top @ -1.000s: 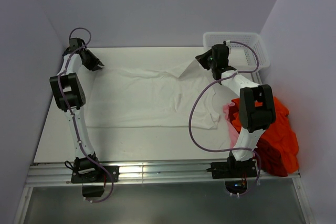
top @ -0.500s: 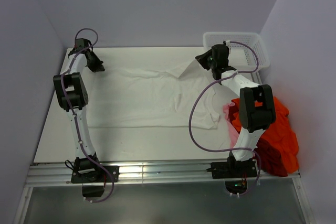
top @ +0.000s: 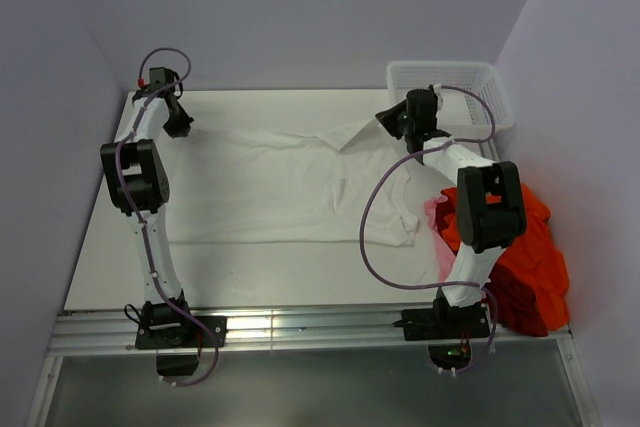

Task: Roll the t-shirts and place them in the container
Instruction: Fold the tshirt

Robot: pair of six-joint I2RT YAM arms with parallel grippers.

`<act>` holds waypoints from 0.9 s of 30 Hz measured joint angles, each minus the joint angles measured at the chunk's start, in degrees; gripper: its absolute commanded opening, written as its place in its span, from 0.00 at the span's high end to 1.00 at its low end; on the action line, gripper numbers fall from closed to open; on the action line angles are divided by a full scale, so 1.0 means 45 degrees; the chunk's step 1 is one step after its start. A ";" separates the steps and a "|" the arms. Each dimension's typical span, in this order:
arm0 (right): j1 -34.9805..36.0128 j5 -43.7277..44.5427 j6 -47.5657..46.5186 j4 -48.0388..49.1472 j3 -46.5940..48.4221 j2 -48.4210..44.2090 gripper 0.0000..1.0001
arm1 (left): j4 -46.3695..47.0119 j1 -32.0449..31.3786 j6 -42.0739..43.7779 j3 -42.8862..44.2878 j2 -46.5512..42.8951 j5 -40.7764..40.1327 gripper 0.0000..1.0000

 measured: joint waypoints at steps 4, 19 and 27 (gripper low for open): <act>-0.0136 0.0058 0.0257 0.0107 -0.0695 -0.0019 1.00 | -0.0423 -0.0374 0.0005 0.0010 0.0000 -0.0408 0.94; -0.0321 0.0670 0.0641 0.0452 -0.1744 -0.1049 1.00 | 0.0457 -0.0539 0.0068 0.0155 -0.0267 0.1549 0.55; -0.0427 0.0918 0.0840 0.0607 -0.1987 -0.1200 1.00 | 0.0622 -0.0559 0.0228 0.0797 -0.0355 0.2589 0.54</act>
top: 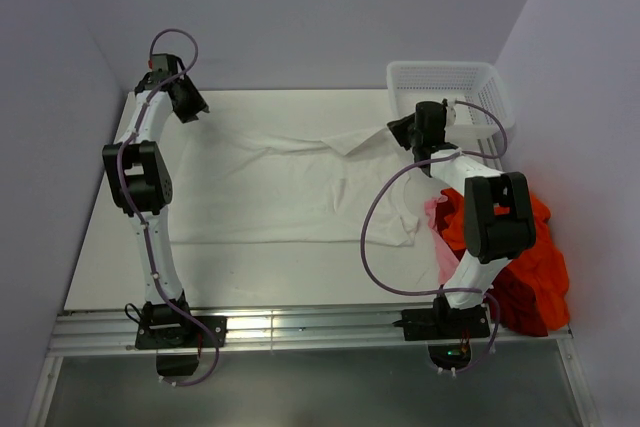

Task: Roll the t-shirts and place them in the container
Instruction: Fold the tshirt

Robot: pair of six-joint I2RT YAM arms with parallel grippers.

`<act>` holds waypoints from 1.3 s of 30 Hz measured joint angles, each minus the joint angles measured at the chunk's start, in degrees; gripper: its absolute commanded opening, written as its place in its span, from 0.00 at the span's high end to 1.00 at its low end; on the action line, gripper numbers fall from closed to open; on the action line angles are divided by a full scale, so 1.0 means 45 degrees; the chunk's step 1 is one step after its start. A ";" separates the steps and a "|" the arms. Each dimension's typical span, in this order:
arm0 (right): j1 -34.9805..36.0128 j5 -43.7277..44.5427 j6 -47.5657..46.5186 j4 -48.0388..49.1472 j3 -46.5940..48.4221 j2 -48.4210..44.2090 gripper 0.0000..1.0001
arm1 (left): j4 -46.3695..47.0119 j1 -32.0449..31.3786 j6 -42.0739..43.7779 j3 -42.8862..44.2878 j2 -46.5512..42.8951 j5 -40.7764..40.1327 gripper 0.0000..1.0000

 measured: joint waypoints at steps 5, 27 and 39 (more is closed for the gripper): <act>-0.0034 -0.0039 0.0083 -0.0019 -0.0083 0.0000 1.00 | -0.0087 -0.0219 0.0316 0.0631 0.0010 0.0447 0.52; -0.0039 -0.0573 0.0316 0.0165 -0.0083 0.0044 1.00 | 0.0447 -0.2293 0.2565 0.0248 0.0957 0.2487 0.36; -0.0044 -0.0617 0.0321 0.0160 -0.0083 0.0044 1.00 | 0.1015 -0.2195 -0.1185 -0.2137 0.0272 0.2249 0.38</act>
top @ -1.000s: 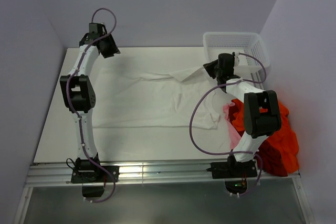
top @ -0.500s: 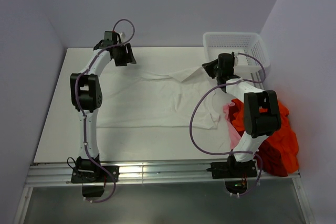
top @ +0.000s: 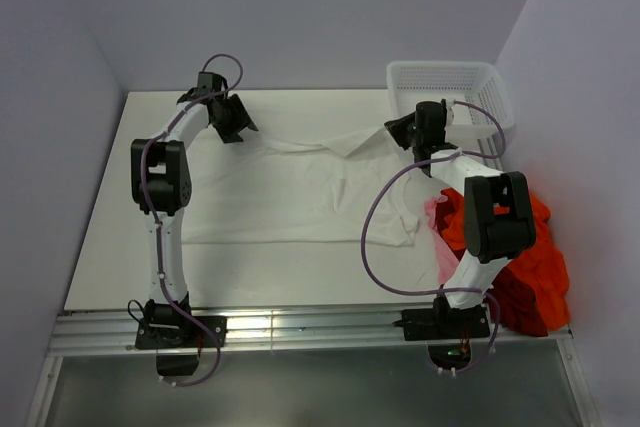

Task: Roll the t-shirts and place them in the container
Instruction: Fold the tshirt

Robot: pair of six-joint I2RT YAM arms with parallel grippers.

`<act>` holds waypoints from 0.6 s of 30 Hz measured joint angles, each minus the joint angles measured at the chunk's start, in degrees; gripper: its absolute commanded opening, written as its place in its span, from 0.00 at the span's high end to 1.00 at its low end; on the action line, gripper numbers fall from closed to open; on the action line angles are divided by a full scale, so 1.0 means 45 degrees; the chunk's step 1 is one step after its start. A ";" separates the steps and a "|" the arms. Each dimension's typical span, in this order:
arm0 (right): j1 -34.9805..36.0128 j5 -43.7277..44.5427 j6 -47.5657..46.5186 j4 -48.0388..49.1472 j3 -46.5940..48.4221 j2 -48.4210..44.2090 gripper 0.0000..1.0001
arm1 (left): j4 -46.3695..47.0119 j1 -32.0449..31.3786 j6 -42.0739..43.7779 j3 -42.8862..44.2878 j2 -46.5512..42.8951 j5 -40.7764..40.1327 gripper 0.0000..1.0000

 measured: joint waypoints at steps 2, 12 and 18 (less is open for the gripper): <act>0.0000 0.0000 0.0005 0.0005 0.0000 0.0000 1.00 | -0.0097 0.0000 -0.0359 0.0170 -0.0121 -0.0068 0.38; -0.0005 -0.0005 0.0005 0.0000 0.0005 0.0000 1.00 | 0.0185 0.0000 -0.1617 0.0418 -0.0238 -0.0141 0.40; -0.0005 -0.0005 0.0005 0.0000 0.0005 0.0000 1.00 | 0.0160 0.0000 -0.2030 0.0840 -0.0223 -0.0321 0.42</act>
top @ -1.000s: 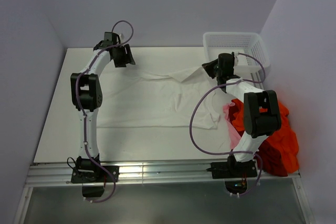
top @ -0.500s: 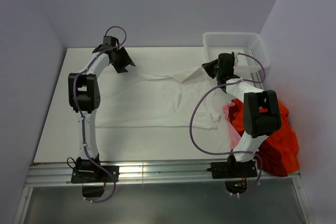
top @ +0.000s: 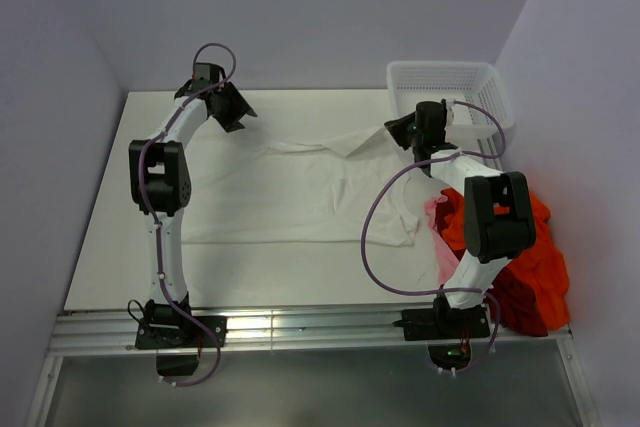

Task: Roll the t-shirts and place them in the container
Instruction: Fold the tshirt

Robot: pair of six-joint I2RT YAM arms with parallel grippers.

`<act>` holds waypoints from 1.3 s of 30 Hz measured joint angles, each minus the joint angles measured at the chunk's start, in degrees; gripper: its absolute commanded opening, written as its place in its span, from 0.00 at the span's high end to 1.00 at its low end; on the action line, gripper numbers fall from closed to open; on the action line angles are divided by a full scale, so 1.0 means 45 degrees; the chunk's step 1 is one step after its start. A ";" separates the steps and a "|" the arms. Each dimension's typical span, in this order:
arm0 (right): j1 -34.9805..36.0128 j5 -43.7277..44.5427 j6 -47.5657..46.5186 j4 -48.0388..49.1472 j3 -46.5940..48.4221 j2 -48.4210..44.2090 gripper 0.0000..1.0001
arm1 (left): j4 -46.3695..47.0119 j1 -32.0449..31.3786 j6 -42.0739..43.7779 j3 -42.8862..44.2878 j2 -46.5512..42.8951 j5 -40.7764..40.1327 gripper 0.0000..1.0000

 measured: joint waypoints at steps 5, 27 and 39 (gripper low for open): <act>0.0000 0.0005 0.0000 0.0000 0.0000 0.0000 1.00 | 0.0005 0.0000 -0.0189 0.0505 0.0243 -0.0049 0.43; 0.0000 -0.0005 0.0073 0.0005 0.0005 0.0000 1.00 | 0.0359 0.0015 -0.0413 0.0262 0.1243 -0.1428 0.49; 0.0000 -0.0044 0.0107 0.0015 0.0005 0.0000 1.00 | 0.1277 0.0155 -0.0554 0.1817 0.2390 -0.1515 0.50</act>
